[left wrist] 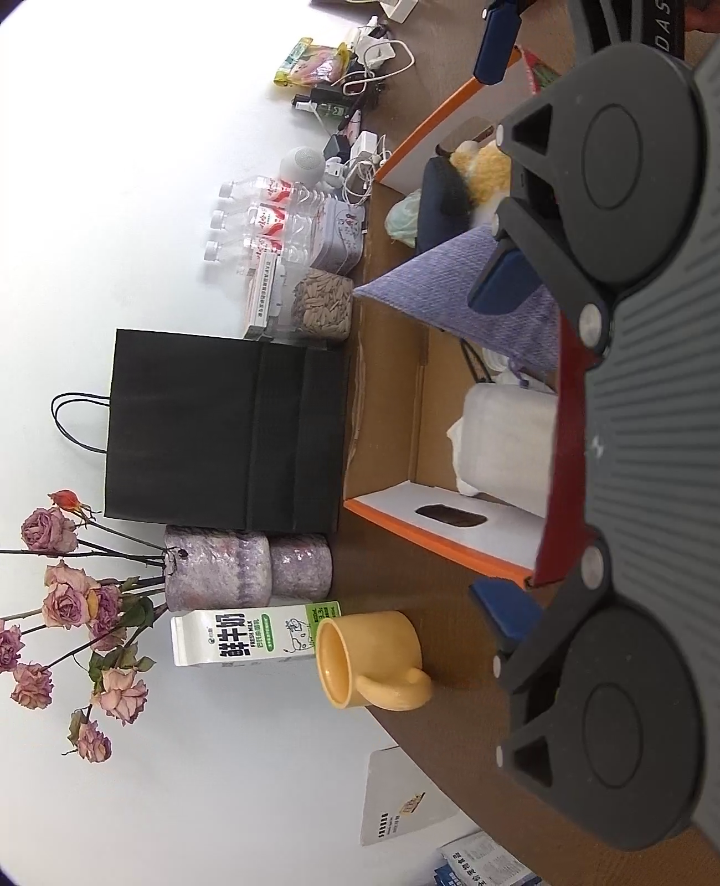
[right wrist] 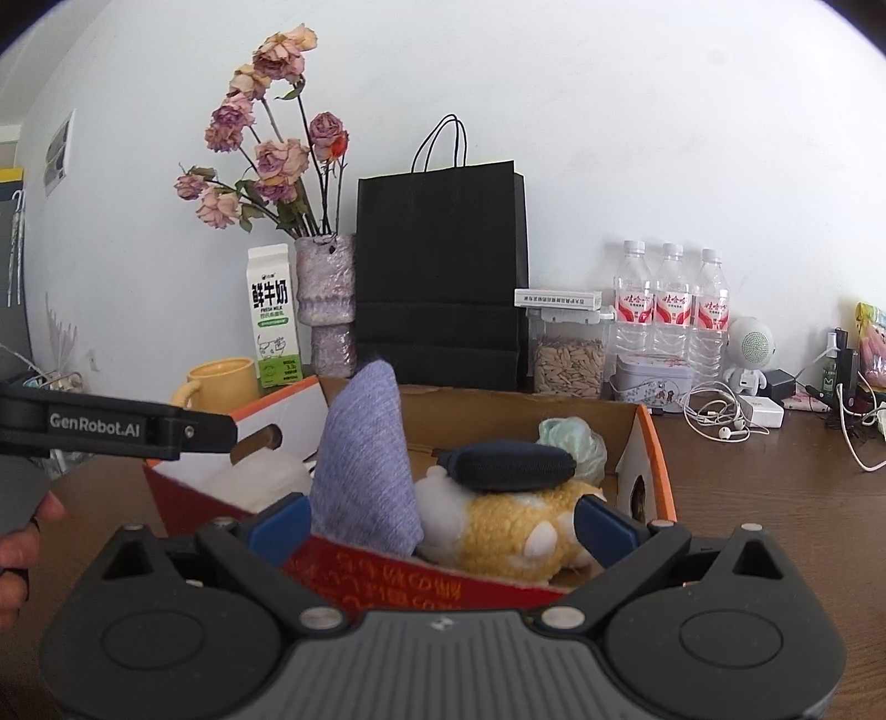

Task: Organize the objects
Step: 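Lift both open tools up out of the box, then move both tools back to the table, left tool over the braided cable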

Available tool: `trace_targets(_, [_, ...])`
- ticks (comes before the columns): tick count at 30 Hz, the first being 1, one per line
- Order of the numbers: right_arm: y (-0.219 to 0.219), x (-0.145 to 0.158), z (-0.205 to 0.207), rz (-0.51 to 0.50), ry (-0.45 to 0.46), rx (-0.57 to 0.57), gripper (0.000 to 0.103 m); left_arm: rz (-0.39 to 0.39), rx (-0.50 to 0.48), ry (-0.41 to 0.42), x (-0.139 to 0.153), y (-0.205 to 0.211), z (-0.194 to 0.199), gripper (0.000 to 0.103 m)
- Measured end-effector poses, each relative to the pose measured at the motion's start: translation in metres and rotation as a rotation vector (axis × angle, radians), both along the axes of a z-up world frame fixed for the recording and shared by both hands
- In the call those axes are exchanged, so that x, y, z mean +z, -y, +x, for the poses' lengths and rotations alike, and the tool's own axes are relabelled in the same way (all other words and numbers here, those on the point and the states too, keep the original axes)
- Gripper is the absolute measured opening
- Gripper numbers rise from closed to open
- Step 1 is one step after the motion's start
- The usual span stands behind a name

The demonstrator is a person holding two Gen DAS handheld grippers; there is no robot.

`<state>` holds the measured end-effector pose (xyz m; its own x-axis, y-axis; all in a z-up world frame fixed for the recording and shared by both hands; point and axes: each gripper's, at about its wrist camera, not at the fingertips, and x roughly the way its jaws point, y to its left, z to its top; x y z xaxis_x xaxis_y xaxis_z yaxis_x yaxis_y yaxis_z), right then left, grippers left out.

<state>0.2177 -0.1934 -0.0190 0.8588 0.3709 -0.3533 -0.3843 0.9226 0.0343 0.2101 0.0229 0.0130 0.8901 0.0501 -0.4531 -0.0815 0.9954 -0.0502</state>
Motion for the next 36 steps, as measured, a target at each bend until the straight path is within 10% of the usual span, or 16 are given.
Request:
trace_targets(16, [-0.005, -0.019, -0.050, -0.048, -0.056, 0.077, 0.095, 0.030, -0.027, -0.092, -0.024, -0.006, -0.051, 0.103])
trace_targets(26, [-0.034, -0.019, -0.045, -0.030, -0.115, 0.307, 0.024, 0.068, -0.066, -0.156, -0.045, -0.010, -0.067, 0.102])
trace_targets(36, [-0.057, -0.030, -0.028, -0.105, -0.171, 0.315, 0.011, 0.064, -0.121, -0.217, -0.064, -0.007, -0.061, 0.071])
